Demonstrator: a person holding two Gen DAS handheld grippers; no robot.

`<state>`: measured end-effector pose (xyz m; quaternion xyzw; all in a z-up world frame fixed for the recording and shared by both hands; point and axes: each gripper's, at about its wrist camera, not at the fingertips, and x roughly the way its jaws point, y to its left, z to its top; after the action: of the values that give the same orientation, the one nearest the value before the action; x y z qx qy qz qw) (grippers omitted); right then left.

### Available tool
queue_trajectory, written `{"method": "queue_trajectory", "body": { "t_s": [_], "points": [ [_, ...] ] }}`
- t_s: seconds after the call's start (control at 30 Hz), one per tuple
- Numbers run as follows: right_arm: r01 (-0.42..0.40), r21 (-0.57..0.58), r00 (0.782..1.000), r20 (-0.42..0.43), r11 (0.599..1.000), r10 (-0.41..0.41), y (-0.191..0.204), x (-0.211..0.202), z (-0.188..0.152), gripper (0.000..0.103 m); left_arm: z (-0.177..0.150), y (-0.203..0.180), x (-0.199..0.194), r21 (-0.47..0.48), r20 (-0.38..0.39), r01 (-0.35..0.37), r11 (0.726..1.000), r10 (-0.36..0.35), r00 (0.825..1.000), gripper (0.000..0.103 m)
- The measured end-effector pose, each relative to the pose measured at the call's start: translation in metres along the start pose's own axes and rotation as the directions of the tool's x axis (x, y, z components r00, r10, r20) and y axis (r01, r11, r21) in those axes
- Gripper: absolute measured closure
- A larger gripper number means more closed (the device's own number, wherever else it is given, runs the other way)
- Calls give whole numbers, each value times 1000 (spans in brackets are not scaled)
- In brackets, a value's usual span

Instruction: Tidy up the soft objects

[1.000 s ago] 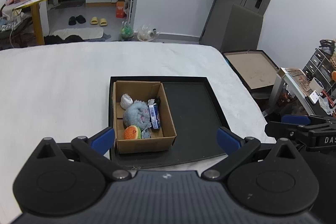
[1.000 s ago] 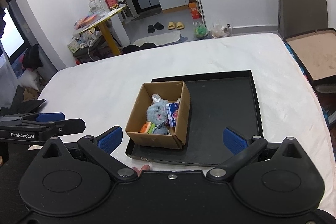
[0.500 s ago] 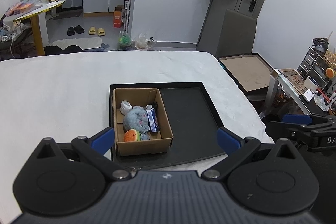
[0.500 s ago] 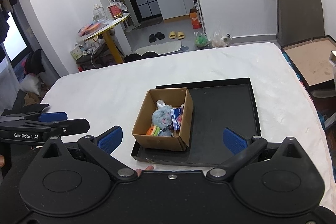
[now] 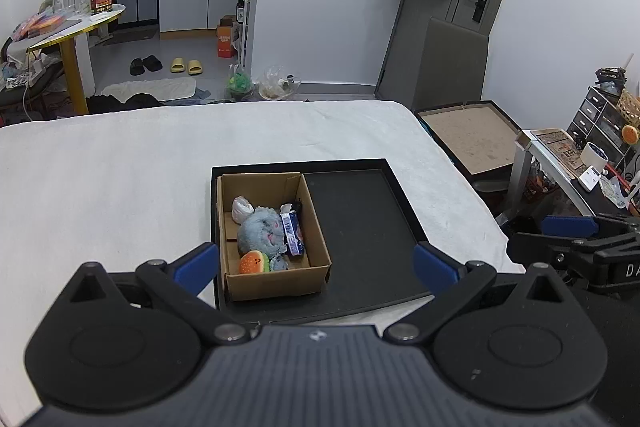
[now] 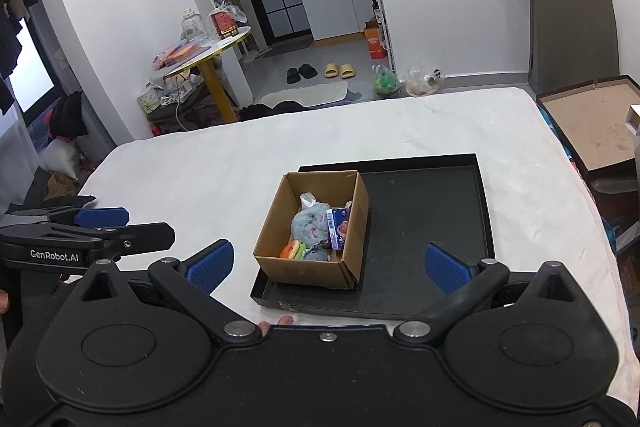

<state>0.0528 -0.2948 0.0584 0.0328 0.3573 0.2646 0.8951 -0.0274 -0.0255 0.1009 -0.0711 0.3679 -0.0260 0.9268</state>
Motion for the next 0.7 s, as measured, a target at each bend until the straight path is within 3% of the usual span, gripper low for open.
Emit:
{"method": "queue_trajectory", "body": {
  "t_s": [0.7],
  "points": [
    [8, 14, 1000, -1, 1000, -8, -2, -3, -3, 0, 1, -2, 3, 2, -5, -1, 1000, 1, 1000, 0]
  ]
}}
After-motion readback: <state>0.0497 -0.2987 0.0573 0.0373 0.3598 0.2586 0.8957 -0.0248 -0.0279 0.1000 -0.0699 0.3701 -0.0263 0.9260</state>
